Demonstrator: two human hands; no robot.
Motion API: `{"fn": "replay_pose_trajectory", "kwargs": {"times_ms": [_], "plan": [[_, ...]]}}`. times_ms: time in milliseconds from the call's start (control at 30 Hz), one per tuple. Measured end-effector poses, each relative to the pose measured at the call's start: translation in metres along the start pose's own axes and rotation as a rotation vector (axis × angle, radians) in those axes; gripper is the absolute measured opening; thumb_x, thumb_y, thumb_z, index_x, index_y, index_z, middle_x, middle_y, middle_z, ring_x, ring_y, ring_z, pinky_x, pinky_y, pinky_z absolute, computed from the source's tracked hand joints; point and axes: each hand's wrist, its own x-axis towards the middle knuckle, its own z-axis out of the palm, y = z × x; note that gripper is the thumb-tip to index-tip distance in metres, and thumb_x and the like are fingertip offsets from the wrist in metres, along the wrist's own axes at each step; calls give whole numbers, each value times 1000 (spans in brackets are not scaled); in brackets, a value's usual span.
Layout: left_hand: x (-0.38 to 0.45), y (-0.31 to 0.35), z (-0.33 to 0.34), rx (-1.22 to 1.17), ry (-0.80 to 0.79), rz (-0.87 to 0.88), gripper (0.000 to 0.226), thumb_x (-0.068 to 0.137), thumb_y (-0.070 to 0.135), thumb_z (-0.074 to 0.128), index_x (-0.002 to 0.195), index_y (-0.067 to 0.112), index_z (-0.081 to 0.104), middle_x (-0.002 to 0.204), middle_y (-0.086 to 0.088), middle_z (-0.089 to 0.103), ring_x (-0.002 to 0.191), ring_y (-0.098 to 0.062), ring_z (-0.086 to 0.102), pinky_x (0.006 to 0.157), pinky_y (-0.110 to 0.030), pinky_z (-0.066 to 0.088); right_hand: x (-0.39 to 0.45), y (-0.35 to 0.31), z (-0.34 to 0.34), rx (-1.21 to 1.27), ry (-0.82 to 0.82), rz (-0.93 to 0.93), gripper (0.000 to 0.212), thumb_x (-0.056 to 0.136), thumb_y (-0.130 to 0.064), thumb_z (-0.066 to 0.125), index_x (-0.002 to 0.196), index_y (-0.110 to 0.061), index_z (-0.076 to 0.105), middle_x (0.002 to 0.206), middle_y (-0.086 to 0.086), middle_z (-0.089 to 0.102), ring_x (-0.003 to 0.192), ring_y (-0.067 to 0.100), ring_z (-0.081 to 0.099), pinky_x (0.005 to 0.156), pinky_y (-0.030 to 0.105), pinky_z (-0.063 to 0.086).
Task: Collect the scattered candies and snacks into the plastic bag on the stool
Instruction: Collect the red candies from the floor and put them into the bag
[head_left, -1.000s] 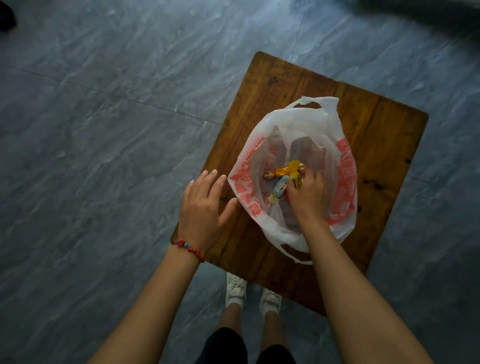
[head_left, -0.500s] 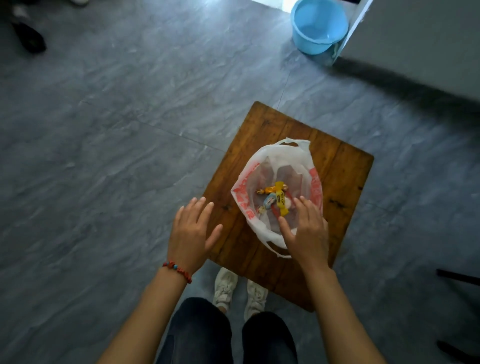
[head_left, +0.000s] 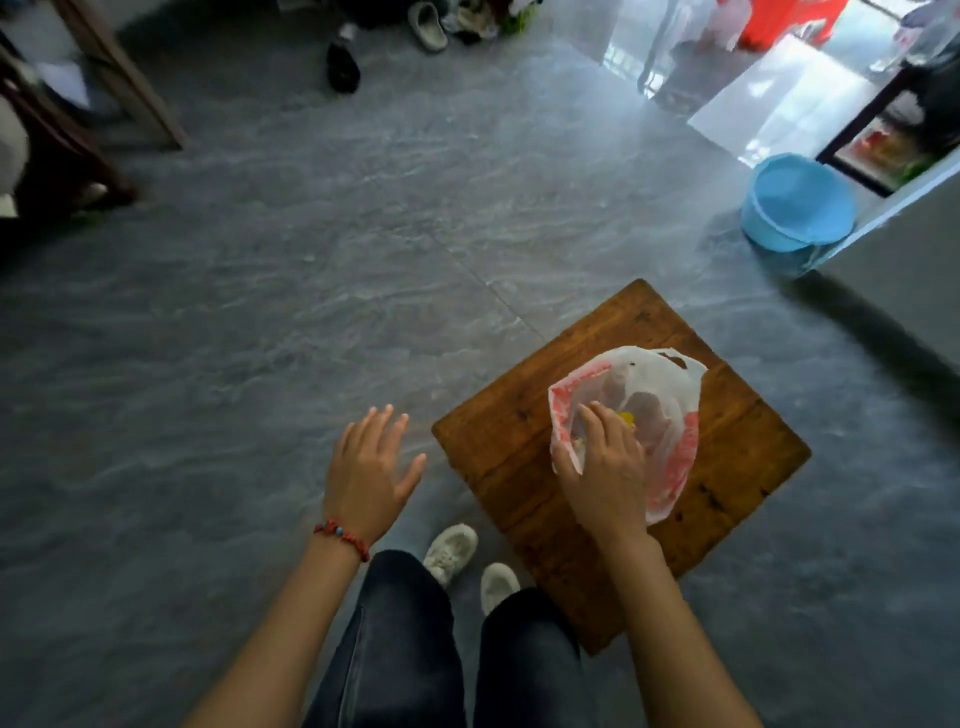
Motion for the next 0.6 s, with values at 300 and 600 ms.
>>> {"fn": "replay_pose_trajectory", "kwargs": {"times_ms": [300,600], "plan": [[-129,-61,-22,-127,179,-444,79,92,58,14,113,-2,59,120,-24,57,111,-41,52,90,-53,42,-10,-98,11,-78,-219,-447,44,85,-35,50,120,-7,53,126,15,55,118,35,48,95,48,39],[-252,-160,-29,-235,348,-859,62,84,45,36,116,-3,57,123,-25,54,112,-43,50,90,-56,43,-51,-244,88,-149,-483,-804,53,91,-37,50,136,-11,37,143,10,37,132,27,30,106,41,24]]}}
